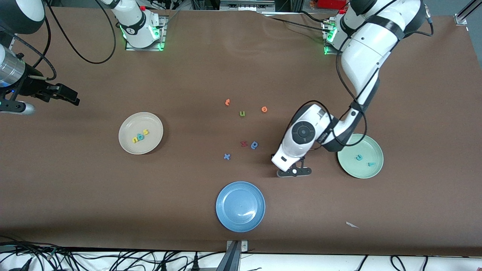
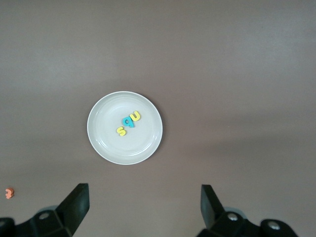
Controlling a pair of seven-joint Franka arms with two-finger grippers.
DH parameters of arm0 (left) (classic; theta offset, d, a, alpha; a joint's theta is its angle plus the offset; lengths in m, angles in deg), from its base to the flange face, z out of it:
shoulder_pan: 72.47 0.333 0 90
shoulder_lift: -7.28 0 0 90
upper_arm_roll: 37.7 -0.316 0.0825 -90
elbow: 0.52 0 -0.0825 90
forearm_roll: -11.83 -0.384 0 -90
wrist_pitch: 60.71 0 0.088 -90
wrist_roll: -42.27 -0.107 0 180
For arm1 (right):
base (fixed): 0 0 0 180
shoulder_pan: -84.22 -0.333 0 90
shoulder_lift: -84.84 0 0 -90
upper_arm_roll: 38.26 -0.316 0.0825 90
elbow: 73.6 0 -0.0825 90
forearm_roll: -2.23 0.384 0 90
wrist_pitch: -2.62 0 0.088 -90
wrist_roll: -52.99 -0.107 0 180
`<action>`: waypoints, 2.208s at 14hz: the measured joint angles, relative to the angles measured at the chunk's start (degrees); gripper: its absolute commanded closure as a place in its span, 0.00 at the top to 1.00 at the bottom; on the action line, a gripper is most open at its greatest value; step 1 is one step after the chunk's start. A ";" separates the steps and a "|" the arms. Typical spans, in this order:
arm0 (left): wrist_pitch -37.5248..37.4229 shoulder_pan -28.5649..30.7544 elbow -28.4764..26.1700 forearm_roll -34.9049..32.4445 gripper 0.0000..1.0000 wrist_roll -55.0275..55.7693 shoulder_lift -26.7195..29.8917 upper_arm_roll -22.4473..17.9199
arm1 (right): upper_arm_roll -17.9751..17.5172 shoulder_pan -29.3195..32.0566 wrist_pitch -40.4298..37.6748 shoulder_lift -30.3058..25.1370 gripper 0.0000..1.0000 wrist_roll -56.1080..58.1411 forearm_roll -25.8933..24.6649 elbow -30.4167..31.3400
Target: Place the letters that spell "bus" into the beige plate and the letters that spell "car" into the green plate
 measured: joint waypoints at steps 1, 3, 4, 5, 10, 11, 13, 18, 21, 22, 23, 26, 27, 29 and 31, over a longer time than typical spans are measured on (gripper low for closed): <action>-2.16 1.94 0.33 0.00 0.07 -3.63 0.86 0.00 | 0.00 0.00 0.00 0.00 1.00 0.00 0.00 -0.02; -6.28 6.41 0.44 0.00 0.07 -12.51 2.74 0.09 | 0.00 0.00 0.00 0.00 1.00 0.00 0.00 -0.10; -8.38 8.42 0.43 0.00 0.07 -16.95 3.45 0.14 | 0.00 0.00 0.00 0.00 1.00 0.00 0.00 -0.12; -10.29 10.25 0.43 0.00 0.07 -21.38 3.93 0.16 | 0.00 0.00 0.00 0.01 1.00 0.00 0.00 -0.13; -16.59 19.48 -0.27 0.00 0.32 -41.61 4.45 -0.01 | 0.00 -0.03 0.00 0.04 1.00 0.00 -0.01 -0.31; -17.29 20.96 -0.80 0.00 0.76 -44.06 4.45 -0.01 | 0.00 -0.07 0.00 0.04 1.00 0.00 -0.02 -0.43; -18.94 22.41 -1.18 0.00 1.00 -45.88 4.46 0.00 | -0.01 -0.11 0.00 0.04 1.00 0.00 -0.03 -0.57; -19.14 22.10 -0.23 0.00 1.00 -45.97 6.57 0.59 | 0.00 -0.12 0.25 0.29 1.00 0.00 -0.05 -0.79; -19.60 21.86 -0.20 0.00 1.00 -44.73 8.84 0.73 | 0.00 -0.12 0.26 0.49 1.00 0.00 -0.06 -1.12; -20.45 21.74 -0.19 0.00 1.00 -43.58 9.48 0.84 | 0.00 -0.12 0.27 0.58 1.00 0.00 -0.06 -1.23; -21.91 21.59 -0.19 0.00 1.00 -42.02 10.01 1.04 | 0.00 -0.12 0.27 0.70 1.00 0.00 -0.06 -1.38; -25.09 21.29 -0.06 0.07 1.00 -38.60 11.57 1.24 | 0.00 -0.12 0.27 1.10 1.00 0.00 -0.06 -1.79; -25.43 21.20 0.01 0.84 1.00 -38.60 12.42 0.88 | 0.00 -0.12 0.27 1.25 1.00 0.00 -0.06 -1.91; -26.24 19.34 -0.30 6.48 1.00 -39.14 15.59 -2.96 | 0.00 -0.12 0.28 1.44 1.00 0.00 -0.06 -2.14; -27.17 14.96 -2.38 13.18 1.00 -41.34 20.93 -10.37 | 0.00 -0.12 0.29 1.46 1.00 0.00 -0.08 -2.45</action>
